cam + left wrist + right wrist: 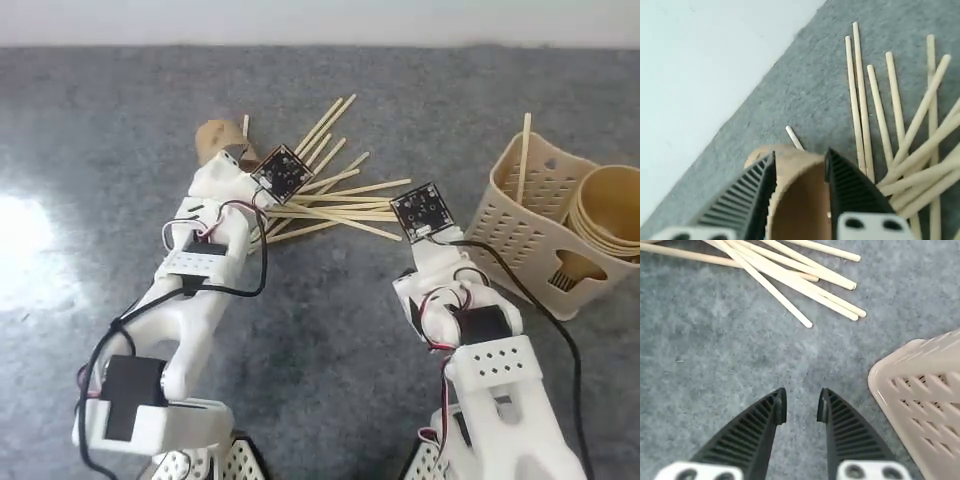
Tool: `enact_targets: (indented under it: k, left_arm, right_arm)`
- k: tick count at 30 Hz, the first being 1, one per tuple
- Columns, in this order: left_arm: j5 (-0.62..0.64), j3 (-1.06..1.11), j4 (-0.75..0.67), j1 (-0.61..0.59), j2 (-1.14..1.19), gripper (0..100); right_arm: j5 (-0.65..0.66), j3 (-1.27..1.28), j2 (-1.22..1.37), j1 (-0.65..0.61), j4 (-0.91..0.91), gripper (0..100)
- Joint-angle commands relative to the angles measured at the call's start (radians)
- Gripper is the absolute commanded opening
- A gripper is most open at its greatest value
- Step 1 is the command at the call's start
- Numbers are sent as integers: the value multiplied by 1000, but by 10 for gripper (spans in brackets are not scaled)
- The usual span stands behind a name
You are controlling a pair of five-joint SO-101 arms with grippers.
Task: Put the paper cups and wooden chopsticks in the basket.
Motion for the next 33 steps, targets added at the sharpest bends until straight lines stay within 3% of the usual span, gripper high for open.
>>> enact_targets:
  k: [1, 10, 18, 22, 25, 33]
  left_arm:
    - [-23, -38, -8, -9, -5, 153]
    - [-71, -10, -6, -75, -68, 153]
    - [-71, 159, -3, -210, -626, 153]
    - [-74, 255, 183, -319, -905, 153]
    - [-157, 283, 370, -341, -1005, 190]
    - [-203, 332, 396, -342, -974, 249]
  right_arm:
    - [-11, -8, -15, -2, -19, 112]
    - [-5, -8, -15, -2, -19, 112]
    - [-3, -5, -15, -1, -30, 112]
    - [-6, -5, -15, -1, -28, 112]
    - [-9, -5, -15, -2, -25, 112]
    - [-9, 23, -15, -4, -56, 112]
